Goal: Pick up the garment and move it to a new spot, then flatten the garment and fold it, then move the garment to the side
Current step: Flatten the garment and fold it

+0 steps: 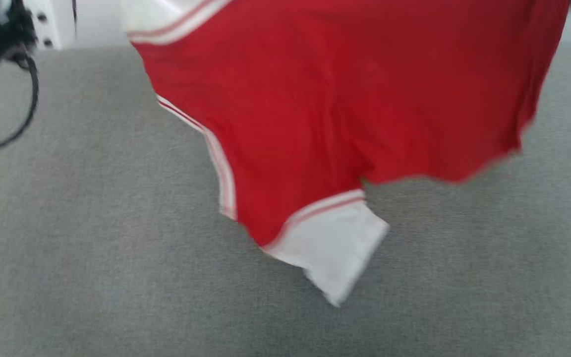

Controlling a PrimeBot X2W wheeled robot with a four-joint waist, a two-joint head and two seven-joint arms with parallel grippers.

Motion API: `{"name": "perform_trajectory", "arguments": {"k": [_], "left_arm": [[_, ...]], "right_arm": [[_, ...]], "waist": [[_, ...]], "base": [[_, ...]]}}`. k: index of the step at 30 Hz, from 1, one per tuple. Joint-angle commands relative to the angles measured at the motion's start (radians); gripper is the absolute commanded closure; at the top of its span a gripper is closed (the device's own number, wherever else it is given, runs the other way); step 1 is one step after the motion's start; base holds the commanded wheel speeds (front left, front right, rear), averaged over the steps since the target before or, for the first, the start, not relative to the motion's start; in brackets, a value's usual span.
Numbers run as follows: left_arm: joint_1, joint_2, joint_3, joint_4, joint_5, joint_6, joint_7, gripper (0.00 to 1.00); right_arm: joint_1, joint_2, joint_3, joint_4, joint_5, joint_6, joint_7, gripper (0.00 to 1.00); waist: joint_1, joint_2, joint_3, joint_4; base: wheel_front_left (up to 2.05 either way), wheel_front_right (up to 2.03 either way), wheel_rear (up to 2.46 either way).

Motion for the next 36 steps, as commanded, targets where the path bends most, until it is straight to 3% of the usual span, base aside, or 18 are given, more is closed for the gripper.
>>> {"name": "perform_trajectory", "arguments": {"k": [1, 6, 10, 17, 22, 26, 31, 34, 36], "left_arm": [[-0.029, -0.004, 0.0, 0.021, 0.019, 0.0, -0.005, 1.0], [-0.12, -0.062, 0.018, 0.117, 0.056, 0.015, -0.082, 1.0], [-0.222, -0.115, 0.037, 0.22, 0.125, 0.036, -0.225, 1.0], [-0.432, -0.178, 0.074, 0.406, 0.241, 0.061, -0.559, 1.0], [-0.526, -0.213, 0.081, 0.454, 0.309, 0.023, -0.787, 1.0], [-0.478, -0.216, 0.077, 0.473, 0.338, -0.044, -0.811, 1.0], [-0.36, -0.227, 0.016, 0.504, 0.34, -0.097, -0.803, 1.0], [-0.245, -0.237, -0.049, 0.496, 0.284, -0.109, -0.711, 1.0], [-0.128, -0.204, -0.119, 0.414, 0.181, -0.107, -0.598, 1.0]], "right_arm": [[-0.012, 0.007, -0.017, 0.005, -0.015, -0.003, -0.006, 1.0], [-0.056, 0.057, -0.065, 0.064, -0.114, -0.003, -0.051, 1.0], [-0.131, 0.12, -0.101, 0.174, -0.228, -0.003, -0.133, 1.0], [-0.3, 0.252, -0.222, 0.413, -0.463, -0.003, -0.455, 1.0], [-0.386, 0.299, -0.29, 0.503, -0.624, -0.003, -0.714, 1.0], [-0.38, 0.336, -0.296, 0.592, -0.68, -0.003, -0.779, 1.0], [-0.319, 0.367, -0.257, 0.699, -0.665, -0.003, -0.729, 1.0], [-0.259, 0.392, -0.214, 0.747, -0.621, -0.003, -0.683, 1.0], [-0.186, 0.404, -0.163, 0.762, -0.554, -0.003, -0.627, 1.0]], "waist": [[0.0, 0.0, -0.009, -0.015], [0.0, 0.0, 0.017, -0.03], [0.0, 0.0, 0.073, -0.044], [0.0, 0.0, 0.181, -0.049], [0.0, 0.0, 0.224, -0.026], [0.0, 0.0, 0.228, -0.008], [0.0, 0.0, 0.212, 0.011], [0.0, 0.0, 0.198, 0.021], [0.0, 0.0, 0.182, 0.03]], "base": [[0.0, 0.0, 0.0], [0.0, 0.0, 0.0], [0.0, 0.0, 0.0], [0.0, 0.0, 0.0], [0.0, 0.0, 0.0], [0.0, 0.0, 0.0], [0.0, 0.0, 0.0], [0.0, 0.0, 0.0], [0.0, 0.0, 0.0]]}}
